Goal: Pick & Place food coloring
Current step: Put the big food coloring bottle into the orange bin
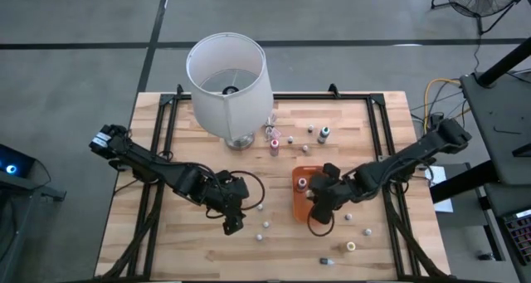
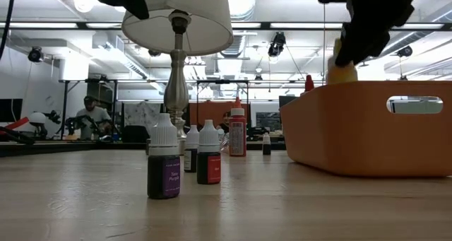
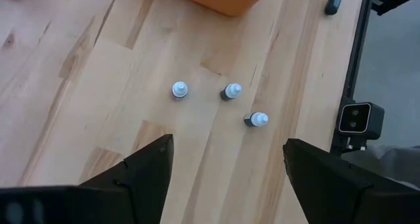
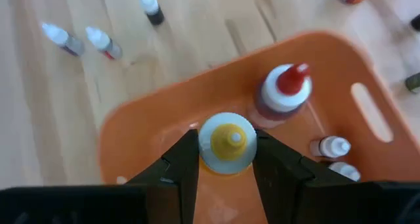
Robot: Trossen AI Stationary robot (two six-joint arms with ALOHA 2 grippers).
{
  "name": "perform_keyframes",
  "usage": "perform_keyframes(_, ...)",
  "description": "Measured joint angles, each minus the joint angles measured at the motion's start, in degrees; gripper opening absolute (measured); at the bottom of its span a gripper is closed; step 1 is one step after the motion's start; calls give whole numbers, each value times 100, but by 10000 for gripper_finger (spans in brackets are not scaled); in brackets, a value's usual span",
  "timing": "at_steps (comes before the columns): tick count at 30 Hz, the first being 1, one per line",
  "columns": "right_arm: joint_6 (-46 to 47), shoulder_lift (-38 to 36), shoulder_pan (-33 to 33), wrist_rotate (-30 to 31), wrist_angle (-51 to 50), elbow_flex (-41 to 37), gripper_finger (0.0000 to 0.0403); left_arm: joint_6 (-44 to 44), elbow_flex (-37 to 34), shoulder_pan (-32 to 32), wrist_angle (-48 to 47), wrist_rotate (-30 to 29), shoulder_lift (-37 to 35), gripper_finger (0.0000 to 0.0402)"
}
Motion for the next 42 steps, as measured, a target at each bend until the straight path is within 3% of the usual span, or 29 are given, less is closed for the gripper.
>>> perform_keyframes(13,-272,664,4,149,187,176,111,4,0,2,-5,0,0,258)
perform_keyframes(42,-319,702,-162,767,334,37,111,7,0,2,-2,2,0,258)
